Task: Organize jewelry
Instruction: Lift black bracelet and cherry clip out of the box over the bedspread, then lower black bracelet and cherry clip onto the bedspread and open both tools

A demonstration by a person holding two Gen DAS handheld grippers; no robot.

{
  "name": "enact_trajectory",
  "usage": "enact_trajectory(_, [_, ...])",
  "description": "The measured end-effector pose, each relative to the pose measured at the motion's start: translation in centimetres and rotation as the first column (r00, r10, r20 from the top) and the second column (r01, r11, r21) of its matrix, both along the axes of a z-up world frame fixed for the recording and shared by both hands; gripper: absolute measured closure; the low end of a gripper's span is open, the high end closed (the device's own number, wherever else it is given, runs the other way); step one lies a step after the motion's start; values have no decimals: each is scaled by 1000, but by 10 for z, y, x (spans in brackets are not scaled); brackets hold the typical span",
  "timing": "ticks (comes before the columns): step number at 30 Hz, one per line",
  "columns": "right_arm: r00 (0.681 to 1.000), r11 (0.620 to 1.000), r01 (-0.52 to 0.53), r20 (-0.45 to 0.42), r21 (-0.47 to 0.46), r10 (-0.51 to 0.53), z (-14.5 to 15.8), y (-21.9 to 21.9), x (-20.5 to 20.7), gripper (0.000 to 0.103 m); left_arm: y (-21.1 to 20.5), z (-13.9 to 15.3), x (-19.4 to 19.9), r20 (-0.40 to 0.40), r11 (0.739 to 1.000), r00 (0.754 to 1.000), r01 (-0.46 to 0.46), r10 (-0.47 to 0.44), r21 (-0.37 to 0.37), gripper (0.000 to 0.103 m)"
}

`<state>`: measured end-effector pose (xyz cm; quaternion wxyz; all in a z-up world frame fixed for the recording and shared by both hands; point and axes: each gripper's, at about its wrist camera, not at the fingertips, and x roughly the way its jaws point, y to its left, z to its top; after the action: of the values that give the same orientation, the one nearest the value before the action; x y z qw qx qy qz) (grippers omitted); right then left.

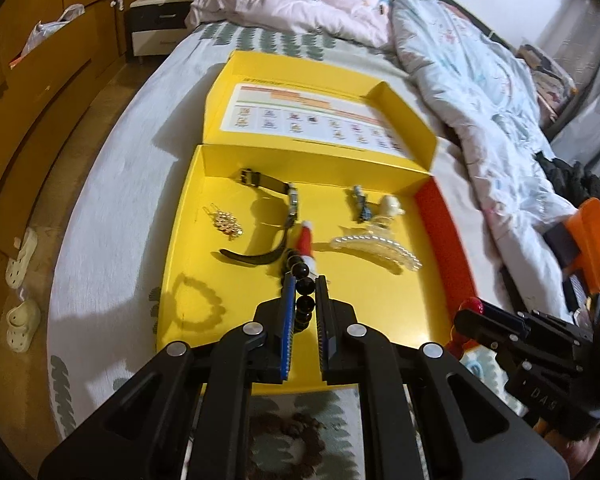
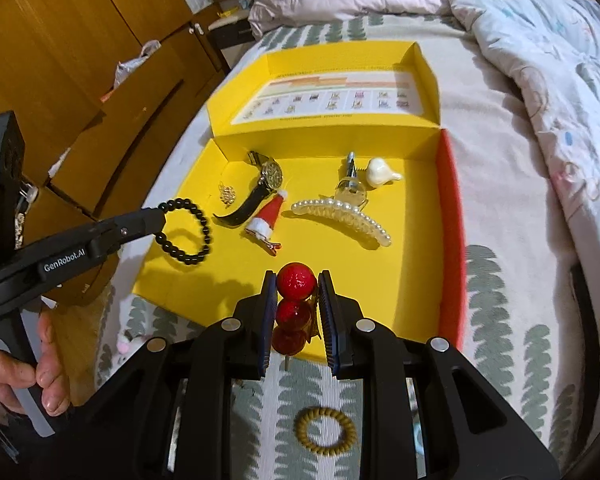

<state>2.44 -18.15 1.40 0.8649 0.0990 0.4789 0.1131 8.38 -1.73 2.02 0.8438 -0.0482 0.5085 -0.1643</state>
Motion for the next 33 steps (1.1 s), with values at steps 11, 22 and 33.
enact_trajectory(11, [994, 994, 109, 0, -9, -109, 12, -60, -67, 80, 11, 26, -69, 44, 998, 998, 56, -55, -21, 93])
enact_trajectory(22, [946, 953, 303, -124, 10, -300, -40, -165, -105, 80, 29, 19, -137, 45, 996, 995, 88, -88, 4, 93])
enact_trajectory(33, [900, 927, 369, -225, -61, -373, -83, -195, -84, 81, 48, -23, -180, -36, 996, 996, 83, -84, -14, 93])
